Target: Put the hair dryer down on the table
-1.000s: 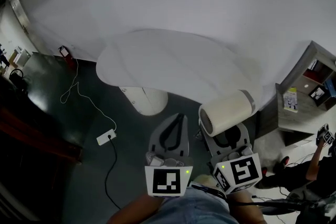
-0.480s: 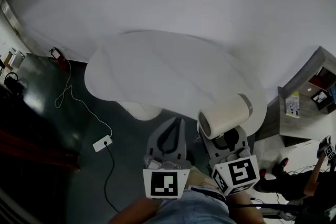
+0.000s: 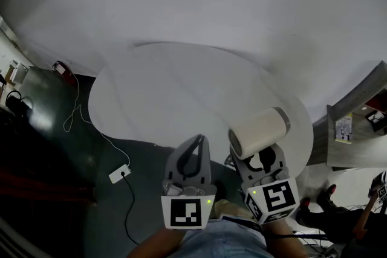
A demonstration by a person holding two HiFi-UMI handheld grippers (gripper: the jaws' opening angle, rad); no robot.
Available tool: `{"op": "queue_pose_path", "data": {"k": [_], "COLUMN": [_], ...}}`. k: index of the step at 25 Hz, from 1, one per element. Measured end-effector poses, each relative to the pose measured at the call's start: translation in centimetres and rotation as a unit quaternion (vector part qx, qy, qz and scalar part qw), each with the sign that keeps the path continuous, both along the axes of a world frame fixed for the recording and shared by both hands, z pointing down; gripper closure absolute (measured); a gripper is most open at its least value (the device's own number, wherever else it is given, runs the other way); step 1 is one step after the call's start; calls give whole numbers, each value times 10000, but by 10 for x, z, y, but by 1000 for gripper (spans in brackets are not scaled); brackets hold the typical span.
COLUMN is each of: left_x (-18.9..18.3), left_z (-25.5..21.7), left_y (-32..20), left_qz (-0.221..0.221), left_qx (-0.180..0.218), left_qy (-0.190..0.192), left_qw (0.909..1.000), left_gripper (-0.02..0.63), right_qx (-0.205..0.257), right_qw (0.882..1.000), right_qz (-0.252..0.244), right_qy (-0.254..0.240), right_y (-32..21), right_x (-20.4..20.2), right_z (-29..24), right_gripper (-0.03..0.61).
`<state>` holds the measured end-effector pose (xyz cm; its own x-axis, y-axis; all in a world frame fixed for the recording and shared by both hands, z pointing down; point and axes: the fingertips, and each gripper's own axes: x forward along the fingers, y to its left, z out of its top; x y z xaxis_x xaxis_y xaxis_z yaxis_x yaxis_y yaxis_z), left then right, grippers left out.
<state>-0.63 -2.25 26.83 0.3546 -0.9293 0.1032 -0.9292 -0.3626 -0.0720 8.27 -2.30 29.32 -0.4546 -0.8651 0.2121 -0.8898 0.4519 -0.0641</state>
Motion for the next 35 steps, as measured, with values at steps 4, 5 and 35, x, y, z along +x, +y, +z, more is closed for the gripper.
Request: {"op": "queue_pose_path", "data": {"k": [4,5,35], "left_x": [10,13,-27], "left_z": [-9,-11,53], "left_y": [-31,-38,-282], "left_qz": [8,26,768], "left_qx": [128,162,-671], "left_qy": [-110,-123,97], "left_qw": [9999,9998,9947], "left_gripper": [601,601,601], "right_qx": [82,98,-1071], "right_qw": [9999,9999,9911], "right_qz": [-46,-34,710], "right_qy": [-54,-74,346], "right_y": [-31,-39,-257], "right_x": [8,9,-37], "right_z": [-4,-6,83], "right_gripper": [351,351,351]}}
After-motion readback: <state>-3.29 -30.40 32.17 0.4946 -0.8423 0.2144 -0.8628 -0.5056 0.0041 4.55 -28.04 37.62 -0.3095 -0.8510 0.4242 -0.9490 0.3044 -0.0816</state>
